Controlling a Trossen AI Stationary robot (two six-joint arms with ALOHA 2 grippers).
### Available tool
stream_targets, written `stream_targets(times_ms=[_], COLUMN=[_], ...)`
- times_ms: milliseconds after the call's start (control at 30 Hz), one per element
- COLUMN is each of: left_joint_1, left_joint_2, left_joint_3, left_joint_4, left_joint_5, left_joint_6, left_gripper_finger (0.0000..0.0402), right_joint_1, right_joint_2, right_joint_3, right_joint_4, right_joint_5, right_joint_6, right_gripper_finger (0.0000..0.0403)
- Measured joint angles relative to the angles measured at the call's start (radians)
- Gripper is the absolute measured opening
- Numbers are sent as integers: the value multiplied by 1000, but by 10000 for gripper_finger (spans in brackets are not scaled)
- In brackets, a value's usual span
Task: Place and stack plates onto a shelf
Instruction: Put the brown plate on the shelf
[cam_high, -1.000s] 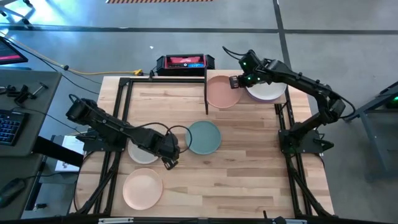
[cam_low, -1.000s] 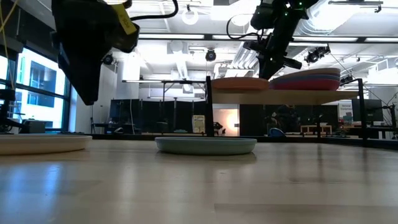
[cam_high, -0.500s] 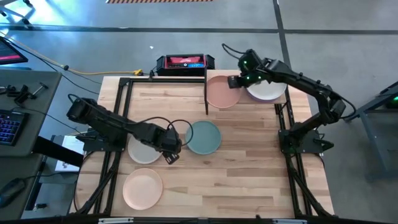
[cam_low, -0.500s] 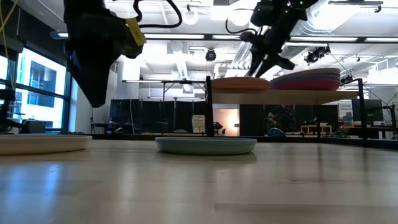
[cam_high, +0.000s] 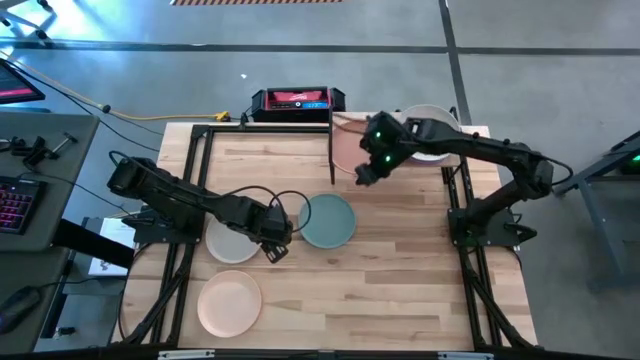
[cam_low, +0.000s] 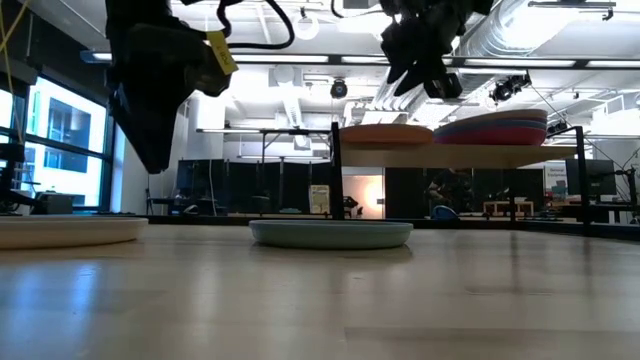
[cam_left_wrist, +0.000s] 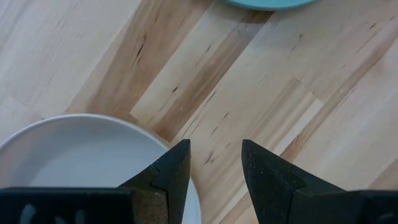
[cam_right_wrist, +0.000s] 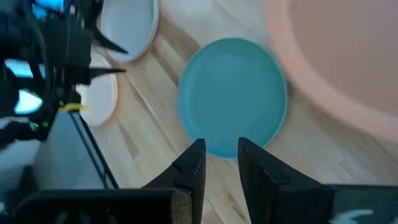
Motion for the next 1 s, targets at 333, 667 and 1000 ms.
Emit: stream_targets(times_ms=[333,667,1000], left_joint_1=[0,0,0], left_joint_2=[0,0,0], left_joint_3=[0,0,0], left_joint_4=[14,30,32], left_joint_5=[0,1,3], left_joint_6=[0,-2,-10], left_gripper_finger=[133,133,133], right_joint_1=[58,56,31], right_joint_2=[6,37,51], right_joint_3=[0,-1,-1], right_joint_4=[-24,-43,-37], right_joint_5=[236,243,302], right_joint_6=[-33,-35,-25], right_gripper_finger=[73,73,73])
